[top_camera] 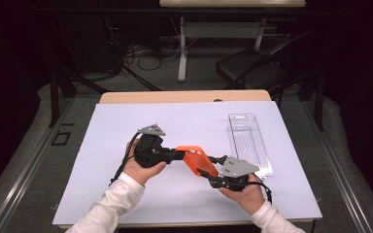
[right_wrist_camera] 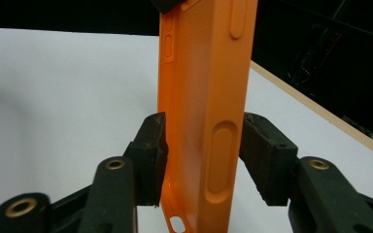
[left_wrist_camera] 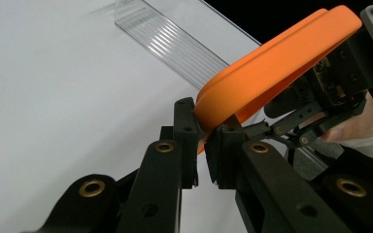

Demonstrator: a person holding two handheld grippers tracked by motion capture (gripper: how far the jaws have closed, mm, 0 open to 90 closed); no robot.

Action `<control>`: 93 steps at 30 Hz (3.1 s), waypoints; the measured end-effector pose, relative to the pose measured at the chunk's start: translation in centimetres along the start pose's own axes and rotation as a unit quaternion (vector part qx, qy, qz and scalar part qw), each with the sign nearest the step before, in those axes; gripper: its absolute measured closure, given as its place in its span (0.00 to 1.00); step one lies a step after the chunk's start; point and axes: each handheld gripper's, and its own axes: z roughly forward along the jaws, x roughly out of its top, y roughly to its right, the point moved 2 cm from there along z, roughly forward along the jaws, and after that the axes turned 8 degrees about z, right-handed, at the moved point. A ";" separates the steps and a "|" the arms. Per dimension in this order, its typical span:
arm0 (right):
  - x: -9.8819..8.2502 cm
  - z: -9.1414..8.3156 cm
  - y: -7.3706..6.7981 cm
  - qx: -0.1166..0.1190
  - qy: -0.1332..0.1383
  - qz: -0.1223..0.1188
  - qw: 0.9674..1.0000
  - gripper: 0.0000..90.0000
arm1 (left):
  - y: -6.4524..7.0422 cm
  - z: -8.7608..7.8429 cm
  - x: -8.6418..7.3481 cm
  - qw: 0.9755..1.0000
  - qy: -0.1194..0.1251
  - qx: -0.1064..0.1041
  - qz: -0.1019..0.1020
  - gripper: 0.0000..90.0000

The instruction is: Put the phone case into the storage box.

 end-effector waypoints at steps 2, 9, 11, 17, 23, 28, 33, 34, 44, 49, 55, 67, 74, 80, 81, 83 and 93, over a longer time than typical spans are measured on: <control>0.1 0.0 0.0 0.000 -0.001 -0.003 1.000 0.58 | 0.0 0.0 0.0 1.000 -0.004 0.001 -0.003 0.93; 0.3 0.0 0.0 0.002 -0.004 0.003 1.000 0.54 | -0.3 -0.1 0.3 1.000 -0.016 0.007 -0.016 0.93; 0.4 -0.1 0.1 0.003 -0.002 0.012 1.000 0.53 | -0.3 -0.1 0.3 1.000 -0.023 0.009 -0.017 0.93; 0.6 -0.2 0.2 0.003 -0.004 0.021 1.000 0.52 | -0.5 -0.1 0.6 0.999 -0.036 0.013 -0.025 0.93; 0.7 -0.2 0.3 0.002 -0.010 0.024 1.000 0.51 | -0.7 0.2 0.8 0.998 -0.055 0.015 -0.029 0.93; 0.8 -0.2 0.5 0.002 -0.014 0.028 1.000 0.51 | -0.8 0.4 1.1 0.997 -0.073 0.019 -0.035 0.93; 0.8 -0.2 0.6 0.002 -0.018 0.031 0.999 0.51 | -1.0 0.6 1.3 0.996 -0.082 0.014 -0.036 0.93; 0.8 -0.2 0.6 0.002 -0.019 0.033 0.999 0.51 | -1.0 0.7 1.4 0.996 -0.085 0.012 -0.037 0.93; 0.9 -0.1 0.8 0.005 -0.021 0.043 0.999 0.50 | -1.9 1.6 1.7 0.991 -0.119 -0.010 -0.057 0.93; 0.8 -0.2 1.0 0.004 -0.021 0.048 0.999 0.50 | -2.5 2.3 1.5 0.987 -0.142 -0.017 -0.067 0.93; 0.8 -0.2 1.1 0.003 -0.024 0.052 0.998 0.50 | -3.2 2.9 1.2 0.982 -0.161 -0.031 -0.090 0.93; 1.0 -0.4 1.3 0.001 -0.020 0.054 0.998 0.50 | -3.7 3.5 1.0 0.975 -0.182 -0.030 -0.126 0.92; 1.2 -0.4 1.4 -0.002 -0.020 0.057 0.998 0.50 | -3.6 3.6 0.9 0.972 -0.189 -0.029 -0.138 0.92; 1.5 -0.4 1.5 -0.006 -0.023 0.055 0.998 0.51 | -3.4 3.8 0.9 0.971 -0.190 -0.026 -0.140 0.92; 1.5 -0.4 1.5 -0.008 -0.023 0.055 0.998 0.51 | -3.4 3.8 1.0 0.971 -0.190 -0.026 -0.140 0.92; 1.7 -0.4 1.5 -0.012 -0.026 0.057 0.998 0.51 | -3.4 3.8 1.0 0.971 -0.193 -0.024 -0.138 0.92; 2.5 -0.5 1.5 -0.020 -0.040 0.063 0.997 0.55 | -2.8 4.1 1.5 0.971 -0.197 -0.007 -0.131 0.92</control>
